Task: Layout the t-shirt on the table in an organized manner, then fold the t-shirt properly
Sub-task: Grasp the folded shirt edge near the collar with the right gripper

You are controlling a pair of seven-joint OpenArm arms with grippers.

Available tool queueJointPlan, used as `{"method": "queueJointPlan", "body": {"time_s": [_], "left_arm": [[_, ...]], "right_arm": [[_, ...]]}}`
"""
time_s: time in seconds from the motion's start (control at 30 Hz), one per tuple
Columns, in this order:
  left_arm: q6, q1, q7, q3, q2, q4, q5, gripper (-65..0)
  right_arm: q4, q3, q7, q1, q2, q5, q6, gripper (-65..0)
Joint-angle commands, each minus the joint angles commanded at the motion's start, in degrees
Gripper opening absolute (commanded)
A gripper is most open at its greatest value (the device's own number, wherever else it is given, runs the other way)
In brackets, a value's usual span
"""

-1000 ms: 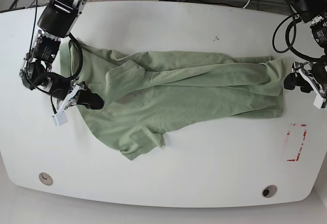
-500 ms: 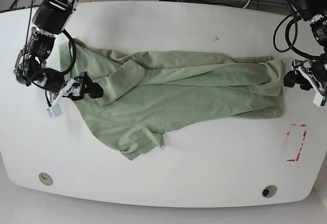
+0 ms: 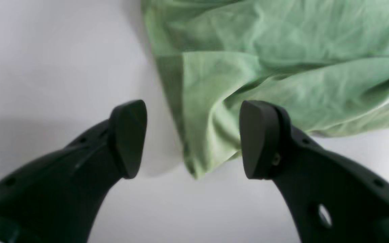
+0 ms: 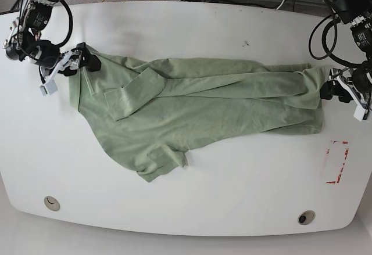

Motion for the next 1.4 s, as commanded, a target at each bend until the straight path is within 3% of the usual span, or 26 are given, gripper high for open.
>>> {"method": "queueJointPlan", "body": {"time_s": [0.17,0.43,0.57,1.0,1.27,1.4], "left_arm": [[0.00,-1.76,-1.93,0.88,3.25,0.09,5.71,-24.3],[0.00,-1.93,-5.27,7.30,3.69,0.18,10.81,-24.3],[0.00,-1.93,-7.30,10.64,3.69,0.44,13.10,-24.3],[0.00,-2.02,-8.53,10.73,3.69,0.53,18.46,-24.6],[0.00,-1.93,-8.62,10.73,3.60,2.46,18.90,-24.6],[0.00,-1.58,-9.58,10.81,3.60,4.13,18.99,-24.6]], "right_arm": [[0.00,-0.09,3.78,-2.81,2.37,0.00,0.00,0.0],[0.09,-1.76,8.00,-4.84,4.57,-3.43,0.00,0.0],[0.09,-1.67,8.26,-4.66,4.13,-8.26,0.00,0.0],[1.05,-2.02,9.41,-3.16,0.26,-14.68,0.00,0.0],[5.10,-6.59,9.49,-1.93,-1.49,-19.16,0.00,0.0],[7.65,-6.68,9.85,-1.93,-4.04,-22.86,0.00,0.0]]}}
